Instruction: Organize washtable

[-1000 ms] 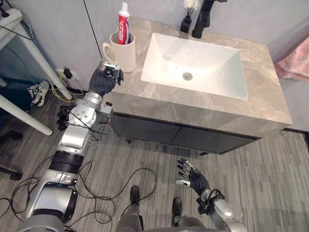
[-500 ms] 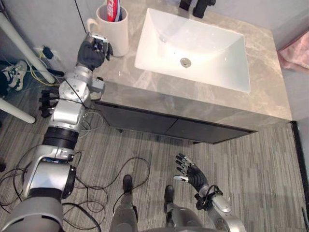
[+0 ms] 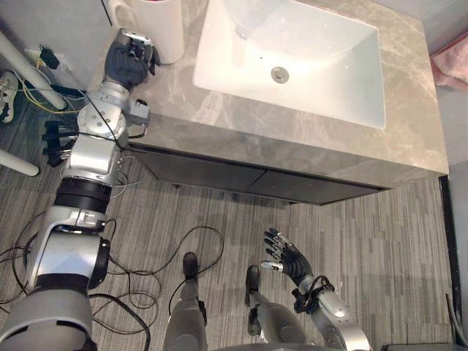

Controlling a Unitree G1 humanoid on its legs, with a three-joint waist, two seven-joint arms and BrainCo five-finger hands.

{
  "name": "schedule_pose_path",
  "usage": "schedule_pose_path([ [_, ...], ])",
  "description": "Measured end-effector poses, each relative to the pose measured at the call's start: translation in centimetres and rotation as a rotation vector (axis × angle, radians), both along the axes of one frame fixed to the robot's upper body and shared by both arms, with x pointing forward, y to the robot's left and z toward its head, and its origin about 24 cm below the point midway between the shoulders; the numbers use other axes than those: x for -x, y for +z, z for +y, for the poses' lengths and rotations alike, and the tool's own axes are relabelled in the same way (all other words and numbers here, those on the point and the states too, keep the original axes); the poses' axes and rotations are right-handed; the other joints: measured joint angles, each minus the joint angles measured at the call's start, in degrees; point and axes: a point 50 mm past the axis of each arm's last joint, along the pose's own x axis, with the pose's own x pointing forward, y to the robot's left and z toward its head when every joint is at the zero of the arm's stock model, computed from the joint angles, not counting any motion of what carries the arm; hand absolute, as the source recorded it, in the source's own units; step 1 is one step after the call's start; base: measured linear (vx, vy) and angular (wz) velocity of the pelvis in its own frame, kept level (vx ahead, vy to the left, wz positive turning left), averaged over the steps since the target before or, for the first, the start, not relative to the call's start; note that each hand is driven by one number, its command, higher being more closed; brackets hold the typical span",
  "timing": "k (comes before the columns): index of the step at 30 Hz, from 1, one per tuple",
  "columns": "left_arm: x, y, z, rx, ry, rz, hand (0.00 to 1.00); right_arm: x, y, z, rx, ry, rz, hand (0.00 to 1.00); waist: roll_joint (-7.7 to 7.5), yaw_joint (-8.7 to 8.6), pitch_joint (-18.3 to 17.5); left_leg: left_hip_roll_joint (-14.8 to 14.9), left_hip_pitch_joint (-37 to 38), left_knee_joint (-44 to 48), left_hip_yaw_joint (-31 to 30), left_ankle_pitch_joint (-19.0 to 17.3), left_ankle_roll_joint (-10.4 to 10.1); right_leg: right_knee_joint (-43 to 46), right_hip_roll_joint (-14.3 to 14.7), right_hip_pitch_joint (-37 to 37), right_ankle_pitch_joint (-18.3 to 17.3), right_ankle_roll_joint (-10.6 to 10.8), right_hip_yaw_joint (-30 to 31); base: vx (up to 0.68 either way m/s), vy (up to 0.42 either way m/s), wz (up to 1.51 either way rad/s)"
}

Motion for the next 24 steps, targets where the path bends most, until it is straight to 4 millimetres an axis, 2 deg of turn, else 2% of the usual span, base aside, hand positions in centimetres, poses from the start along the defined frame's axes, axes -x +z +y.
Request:
schedule_pose_path([
  [4, 0.0, 1.0, -0.3, -0.013, 0.000, -0.030, 1.00, -0.1, 0.1, 0.0, 0.000, 0.000, -0.003, 0.00, -0.05, 0.07, 0.69, -0.05, -0.46, 0.00, -0.04, 0.01, 0.01, -0.02, 0.00, -0.44, 0.01, 0.00, -0.03, 0.00, 0.000, 0.00],
  [14, -0.5, 2.0, -1.5, 0.015, 0.001, -0.059, 1.00, -0.2, 0.2, 0.2, 0.009, -0.002, -0.008, 0.00, -0.13, -0.11, 0.96, -0.16, -1.21, 0.00, -0.22, 0.02, 0.02, -0.08, -0.03, -1.00, 0.02, -0.02, -0.14, 0.00, 0.000, 0.00],
  [20, -0.9, 3.8, -2.6, 0.027, -0.004, -0.090, 1.00, -0.8, 0.6, 0.3, 0.010, 0.005, -0.029, 0.00, -0.29, -0.17, 1.76, -0.21, -2.07, -0.01, -0.23, 0.07, 0.06, -0.04, -0.06, -1.91, 0.15, -0.07, -0.09, 0.00, 0.000, 0.00],
  [24, -1.5, 5.0, -2.3, 0.033, 0.029, -0.078, 1.00, -0.9, 0.7, 0.8, 0.004, 0.025, -0.037, 0.00, -0.40, -0.51, 1.80, -0.34, -2.17, 0.01, -0.28, 0.28, 0.33, -0.13, -0.14, -1.95, 0.34, -0.14, -0.11, 0.00, 0.008, 0.00],
])
